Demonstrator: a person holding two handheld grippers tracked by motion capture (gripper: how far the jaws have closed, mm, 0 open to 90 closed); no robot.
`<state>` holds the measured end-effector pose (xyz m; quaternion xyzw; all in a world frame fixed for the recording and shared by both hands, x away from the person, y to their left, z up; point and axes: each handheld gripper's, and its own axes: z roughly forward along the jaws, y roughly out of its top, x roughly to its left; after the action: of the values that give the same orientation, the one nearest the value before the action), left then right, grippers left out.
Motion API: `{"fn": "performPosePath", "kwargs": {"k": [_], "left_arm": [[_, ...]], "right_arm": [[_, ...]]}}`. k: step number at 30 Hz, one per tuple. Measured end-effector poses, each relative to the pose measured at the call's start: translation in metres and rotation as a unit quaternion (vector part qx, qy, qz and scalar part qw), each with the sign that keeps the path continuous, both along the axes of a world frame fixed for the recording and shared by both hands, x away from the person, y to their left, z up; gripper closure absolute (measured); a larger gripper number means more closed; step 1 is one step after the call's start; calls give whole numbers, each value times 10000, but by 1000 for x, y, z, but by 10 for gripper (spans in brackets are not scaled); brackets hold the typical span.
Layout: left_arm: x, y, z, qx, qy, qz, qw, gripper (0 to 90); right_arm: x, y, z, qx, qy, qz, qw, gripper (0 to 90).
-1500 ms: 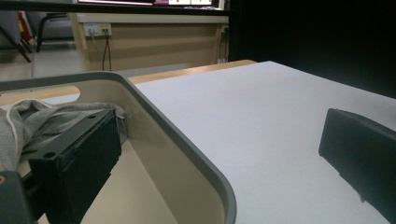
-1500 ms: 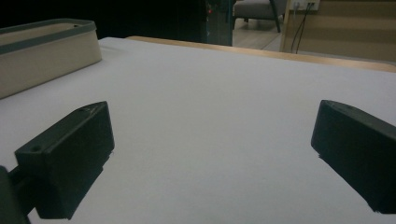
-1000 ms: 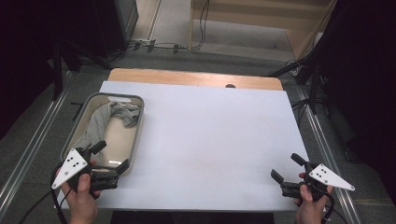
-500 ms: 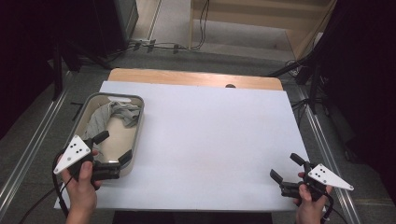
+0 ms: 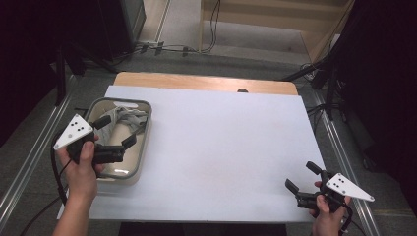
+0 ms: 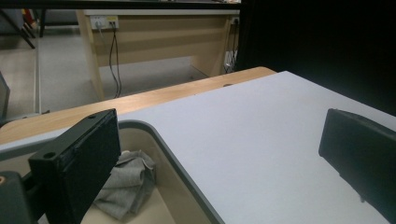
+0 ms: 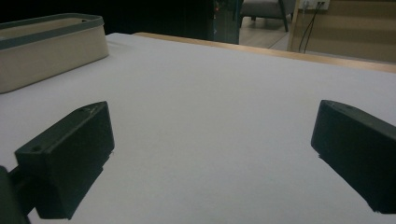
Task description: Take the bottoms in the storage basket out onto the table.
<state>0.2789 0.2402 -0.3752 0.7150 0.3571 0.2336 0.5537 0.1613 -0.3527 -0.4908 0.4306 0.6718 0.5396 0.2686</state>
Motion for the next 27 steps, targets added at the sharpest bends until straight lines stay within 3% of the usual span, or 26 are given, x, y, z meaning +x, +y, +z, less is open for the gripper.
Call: {"fn": "performPosePath", "kwargs": {"k": [5,12,15,22,27], "left_arm": [[14,2,4,-78,67,-17,9999,0],[35,8,5,2,212,80,9997,0],[51,15,3,-30,434,144,9990,0],[73,20,-3,107,767,184,9968,0],[91,25,-7,94,994,330,9945,0]], "right_arm": [[0,1,0,4,21,9,10000,0],[0,2,0,-14,6,52,10000,0],[1,3,-1,-26,15,63,10000,0],[1,2,-1,22,48,109,9999,0],[1,3,-2,-1,80,133,9999,0]]}}
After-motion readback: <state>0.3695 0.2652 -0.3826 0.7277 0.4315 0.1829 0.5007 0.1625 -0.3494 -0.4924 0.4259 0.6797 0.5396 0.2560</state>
